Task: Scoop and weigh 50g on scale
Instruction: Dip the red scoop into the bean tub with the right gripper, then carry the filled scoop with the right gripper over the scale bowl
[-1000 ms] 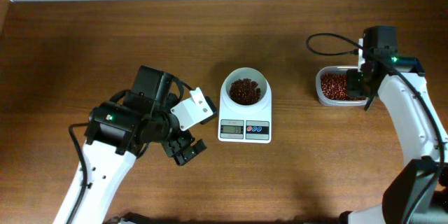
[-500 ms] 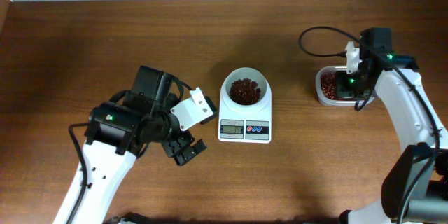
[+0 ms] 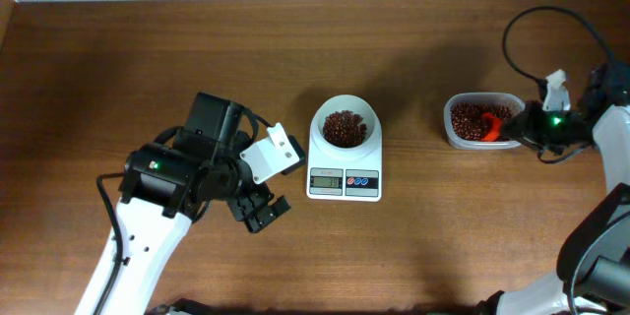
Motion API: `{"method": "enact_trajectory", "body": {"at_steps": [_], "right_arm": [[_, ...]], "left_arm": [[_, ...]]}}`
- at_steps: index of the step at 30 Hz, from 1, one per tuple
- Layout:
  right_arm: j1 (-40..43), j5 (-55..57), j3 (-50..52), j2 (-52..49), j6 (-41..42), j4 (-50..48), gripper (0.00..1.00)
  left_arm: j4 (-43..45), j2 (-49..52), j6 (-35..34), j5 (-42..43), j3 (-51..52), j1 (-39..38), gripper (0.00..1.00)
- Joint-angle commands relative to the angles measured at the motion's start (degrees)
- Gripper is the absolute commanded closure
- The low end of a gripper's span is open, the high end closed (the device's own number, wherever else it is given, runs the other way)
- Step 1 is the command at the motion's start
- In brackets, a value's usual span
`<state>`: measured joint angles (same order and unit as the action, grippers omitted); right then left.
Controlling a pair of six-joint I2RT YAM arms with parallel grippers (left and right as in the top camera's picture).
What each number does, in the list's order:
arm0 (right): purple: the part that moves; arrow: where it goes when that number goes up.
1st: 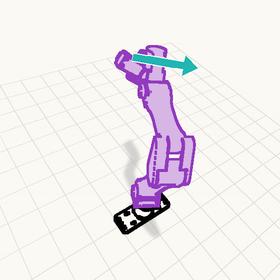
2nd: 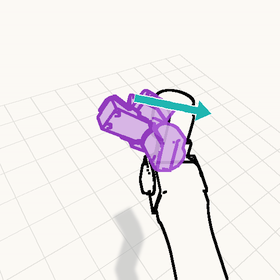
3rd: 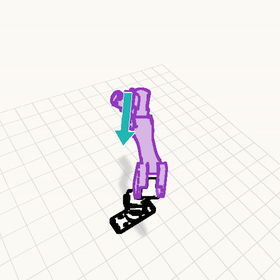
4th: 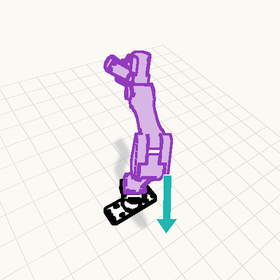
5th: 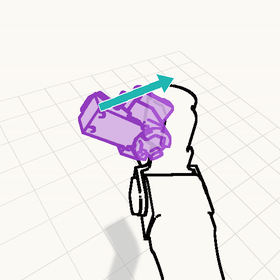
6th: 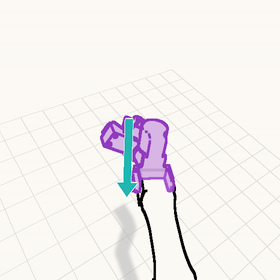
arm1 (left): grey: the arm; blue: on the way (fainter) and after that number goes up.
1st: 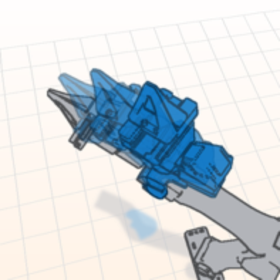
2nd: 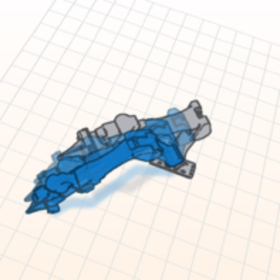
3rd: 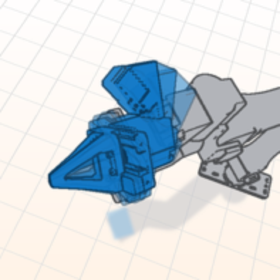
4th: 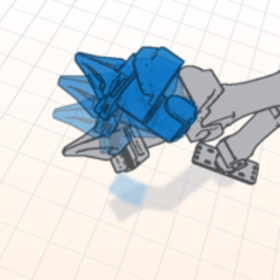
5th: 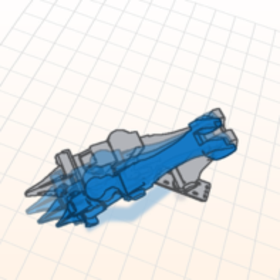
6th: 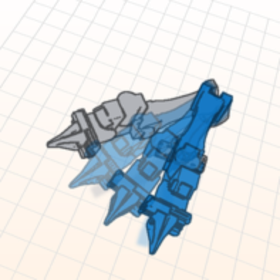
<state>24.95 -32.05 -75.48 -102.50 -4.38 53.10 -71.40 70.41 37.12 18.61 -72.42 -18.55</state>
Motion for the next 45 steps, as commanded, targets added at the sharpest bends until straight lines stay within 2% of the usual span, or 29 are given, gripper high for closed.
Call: {"method": "enact_trajectory", "body": {"at_steps": [1,20,24,31,34,45], "right_arm": [[0.37,-2.45,-0.68,1.29,0.13,-0.35,0.96],[10.1,-16.02,-0.72,1.66,0.11,1.7,0.96],[12.79,-21.77,-0.72,1.66,0.09,1.81,0.96],[12.83,-30.36,-0.72,1.66,0.09,1.81,0.96],[10.54,-32.48,-0.72,1.66,0.09,1.75,0.96],[-8.55,-33.53,-0.72,1.64,0.15,0.37,0.96]], "left_arm": [[-0.09,0.09,0.9,0.02,0.28,0.35,0.01],[-0.07,0.09,0.9,0.02,0.28,0.35,0.01],[-0.07,0.09,0.9,0.02,0.28,0.35,0.01],[-0.07,0.09,0.9,0.02,0.28,0.35,0.01],[-0.07,0.09,0.9,0.02,0.28,0.35,0.01],[-0.07,0.09,0.9,0.02,0.28,0.35,0.01]]}}
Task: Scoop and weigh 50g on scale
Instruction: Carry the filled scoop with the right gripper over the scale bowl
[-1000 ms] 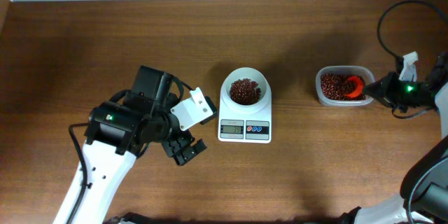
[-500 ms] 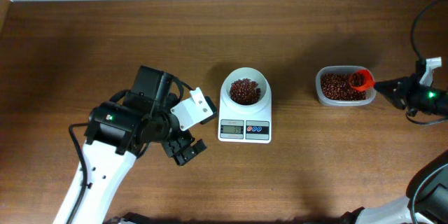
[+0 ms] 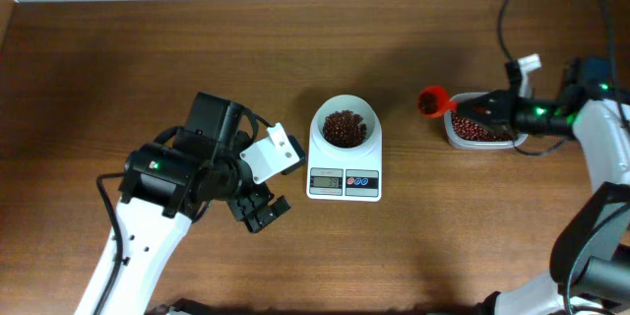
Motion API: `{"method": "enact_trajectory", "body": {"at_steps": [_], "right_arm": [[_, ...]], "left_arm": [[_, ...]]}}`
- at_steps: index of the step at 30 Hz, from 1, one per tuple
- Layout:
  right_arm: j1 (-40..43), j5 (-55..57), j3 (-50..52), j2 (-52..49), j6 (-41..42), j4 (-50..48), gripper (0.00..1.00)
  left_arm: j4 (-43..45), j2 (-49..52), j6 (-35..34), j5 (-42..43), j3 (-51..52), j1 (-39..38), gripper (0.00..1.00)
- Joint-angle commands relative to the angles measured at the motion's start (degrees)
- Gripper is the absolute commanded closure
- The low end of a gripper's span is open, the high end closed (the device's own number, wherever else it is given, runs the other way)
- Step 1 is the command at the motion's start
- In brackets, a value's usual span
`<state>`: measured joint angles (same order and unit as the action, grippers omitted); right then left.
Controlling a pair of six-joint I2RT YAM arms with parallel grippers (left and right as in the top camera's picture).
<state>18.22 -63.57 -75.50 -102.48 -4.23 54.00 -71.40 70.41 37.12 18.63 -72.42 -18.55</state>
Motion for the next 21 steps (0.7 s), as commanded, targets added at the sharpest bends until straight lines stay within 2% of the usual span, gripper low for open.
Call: {"method": "enact_trajectory", "body": {"at_steps": [1,9,16,21], "right_arm": [[-3.3,-2.01,-0.7,1.62,0.0,-1.51,0.96],[-11.93,-1.95,-0.7,1.62,-0.02,-8.52,0.96],[-19.91,9.49,-0.7,1.62,-0.07,-10.69,0.96],[-24.3,10.34,-0.7,1.62,-1.79,-16.04,0.96]], "left_arm": [[-0.07,0.09,0.9,0.0,0.28,0.35,0.01],[-0.07,0.09,0.9,0.0,0.28,0.35,0.01],[-0.07,0.09,0.9,0.0,0.28,0.35,0.01],[-0.07,0.09,0.9,0.0,0.28,0.35,0.01]]}}
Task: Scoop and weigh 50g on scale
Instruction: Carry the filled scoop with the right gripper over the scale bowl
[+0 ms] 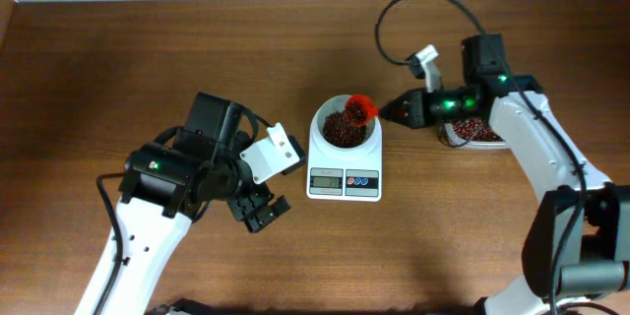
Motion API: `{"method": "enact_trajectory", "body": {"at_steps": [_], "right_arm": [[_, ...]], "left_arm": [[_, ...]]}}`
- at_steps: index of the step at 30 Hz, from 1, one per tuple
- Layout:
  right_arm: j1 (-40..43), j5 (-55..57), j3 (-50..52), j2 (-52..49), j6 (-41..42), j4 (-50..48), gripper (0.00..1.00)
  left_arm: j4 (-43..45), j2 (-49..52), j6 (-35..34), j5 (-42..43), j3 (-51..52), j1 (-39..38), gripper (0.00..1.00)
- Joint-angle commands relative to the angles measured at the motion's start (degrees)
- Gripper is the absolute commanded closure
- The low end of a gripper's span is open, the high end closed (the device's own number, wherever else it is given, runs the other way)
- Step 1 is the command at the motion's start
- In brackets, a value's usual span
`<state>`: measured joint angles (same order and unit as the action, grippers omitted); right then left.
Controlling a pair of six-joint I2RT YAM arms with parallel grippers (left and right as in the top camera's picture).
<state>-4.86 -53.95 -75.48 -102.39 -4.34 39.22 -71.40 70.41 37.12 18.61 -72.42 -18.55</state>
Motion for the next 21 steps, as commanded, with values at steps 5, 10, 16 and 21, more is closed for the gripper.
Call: {"method": "enact_trajectory", "body": {"at_steps": [5,10,16,21], "right_arm": [[-3.04,7.04,-0.72,1.53,-3.02,-2.8,0.96],[-3.13,7.06,-0.72,1.55,-3.02,-3.54,0.96],[-3.13,7.1,-0.72,3.17,-2.97,-3.5,0.96],[-4.96,12.35,-0.72,4.66,-2.95,-3.48,0.96]], "left_arm": [[-0.07,0.09,0.9,0.02,0.28,0.35,0.01],[-0.07,0.09,0.9,0.02,0.28,0.35,0.01],[-0.07,0.09,0.9,0.02,0.28,0.35,0.01],[-0.07,0.09,0.9,0.02,0.28,0.35,0.01]]}}
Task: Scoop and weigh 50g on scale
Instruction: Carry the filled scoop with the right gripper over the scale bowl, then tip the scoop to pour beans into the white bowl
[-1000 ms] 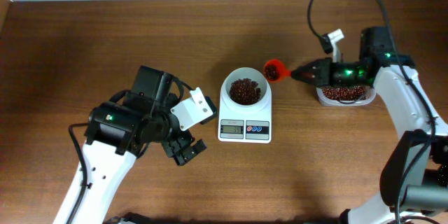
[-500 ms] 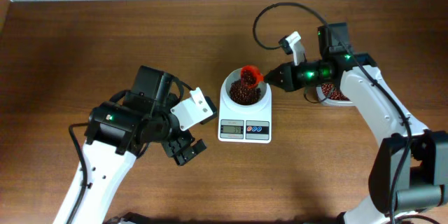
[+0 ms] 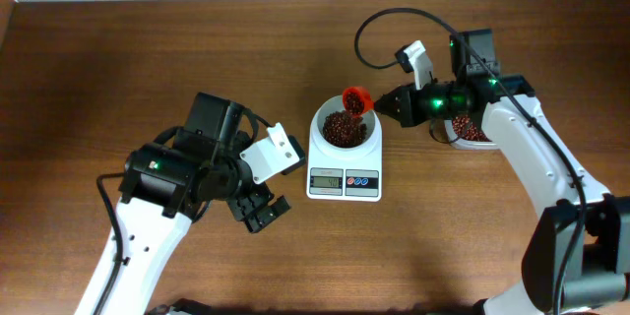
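A white kitchen scale (image 3: 345,179) stands at the table's middle with a white bowl (image 3: 345,124) of dark beans on it. My right gripper (image 3: 386,104) is shut on the handle of a red scoop (image 3: 354,99), which is tipped over the bowl's upper right rim with beans in it. The clear tub of beans (image 3: 471,131) lies to the right, mostly hidden under my right arm. My left gripper (image 3: 262,211) hangs left of the scale with its fingers apart and nothing in them.
A black cable (image 3: 379,30) loops above the right arm. The left arm's white body (image 3: 148,236) reaches in from the lower left. The table's far edge meets a white wall along the top.
The right gripper has shifted slightly left and up, and the red scoop is now tipped more steeply over the bowl's rim. The left arm has not moved.
The right gripper first held the red scoop down in the tub of beans. Then the loaded scoop was lifted at the tub's left edge. Then it was over the bowl on the scale, and now it is tilted there. The left arm stayed still throughout.
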Motion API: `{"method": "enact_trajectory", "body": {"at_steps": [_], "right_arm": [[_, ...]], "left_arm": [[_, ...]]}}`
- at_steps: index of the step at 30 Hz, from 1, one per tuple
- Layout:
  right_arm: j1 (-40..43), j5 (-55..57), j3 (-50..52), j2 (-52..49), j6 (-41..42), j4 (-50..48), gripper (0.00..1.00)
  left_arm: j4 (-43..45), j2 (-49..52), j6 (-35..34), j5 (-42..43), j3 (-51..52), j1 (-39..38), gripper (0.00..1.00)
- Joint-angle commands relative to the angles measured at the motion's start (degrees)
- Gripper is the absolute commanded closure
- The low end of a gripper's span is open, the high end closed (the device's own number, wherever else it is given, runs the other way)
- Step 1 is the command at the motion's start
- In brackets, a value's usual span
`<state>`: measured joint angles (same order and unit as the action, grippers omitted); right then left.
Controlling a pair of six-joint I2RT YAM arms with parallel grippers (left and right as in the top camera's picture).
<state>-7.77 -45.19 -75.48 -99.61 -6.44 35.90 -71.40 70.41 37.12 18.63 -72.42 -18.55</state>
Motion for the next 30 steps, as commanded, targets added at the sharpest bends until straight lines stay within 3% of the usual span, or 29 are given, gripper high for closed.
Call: {"method": "enact_trajectory", "body": {"at_steps": [1,14,30], "right_arm": [[-2.6,4.42,-0.72,1.88,-0.87,-0.15,0.96],[-7.98,17.51,-3.41,3.54,-0.63,3.85,0.96],[-10.62,20.31,-4.35,4.24,-0.63,4.44,0.96]], "left_arm": [[-0.07,0.09,0.9,0.0,0.28,0.35,0.01],[-0.07,0.09,0.9,0.0,0.28,0.35,0.01],[-0.09,0.09,0.9,0.0,0.28,0.35,0.01]]}}
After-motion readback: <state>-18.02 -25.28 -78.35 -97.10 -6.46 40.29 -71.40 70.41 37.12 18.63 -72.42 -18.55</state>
